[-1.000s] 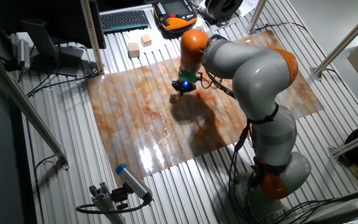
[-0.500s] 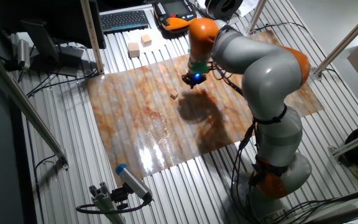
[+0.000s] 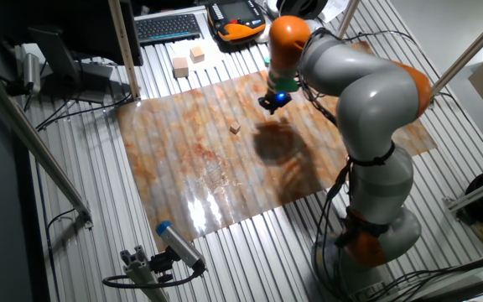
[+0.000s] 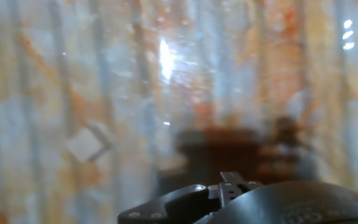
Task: Use the gripper to push the small block from left to right
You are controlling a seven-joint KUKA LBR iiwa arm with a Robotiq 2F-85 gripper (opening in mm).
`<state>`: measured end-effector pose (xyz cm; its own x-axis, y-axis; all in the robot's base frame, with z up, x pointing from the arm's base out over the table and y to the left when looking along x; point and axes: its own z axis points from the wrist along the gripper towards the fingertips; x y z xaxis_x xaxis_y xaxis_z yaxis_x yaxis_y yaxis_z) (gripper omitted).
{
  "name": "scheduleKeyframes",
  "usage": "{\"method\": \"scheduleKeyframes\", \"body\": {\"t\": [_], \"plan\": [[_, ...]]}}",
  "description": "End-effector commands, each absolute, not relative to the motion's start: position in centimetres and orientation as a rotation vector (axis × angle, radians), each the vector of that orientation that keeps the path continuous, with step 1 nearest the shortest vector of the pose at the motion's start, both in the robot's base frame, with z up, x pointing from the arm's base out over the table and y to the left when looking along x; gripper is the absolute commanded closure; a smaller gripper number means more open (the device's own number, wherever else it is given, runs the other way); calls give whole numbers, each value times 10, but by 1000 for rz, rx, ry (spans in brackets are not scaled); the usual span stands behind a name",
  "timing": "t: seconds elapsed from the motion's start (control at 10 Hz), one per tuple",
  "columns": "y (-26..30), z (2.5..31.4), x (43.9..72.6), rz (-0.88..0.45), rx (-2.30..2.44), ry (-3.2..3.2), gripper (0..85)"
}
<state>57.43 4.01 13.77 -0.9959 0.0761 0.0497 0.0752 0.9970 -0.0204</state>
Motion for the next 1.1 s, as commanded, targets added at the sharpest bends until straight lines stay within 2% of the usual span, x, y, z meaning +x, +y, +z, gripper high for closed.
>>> {"method": "scheduleKeyframes", "body": {"t": [0.0, 0.3, 1.0], "plan": [[-31, 135, 572, 14, -108, -3089, 850], [-47, 135, 567, 7, -84, -3084, 850], [-30, 134, 571, 24, -126, -3079, 850]]}}
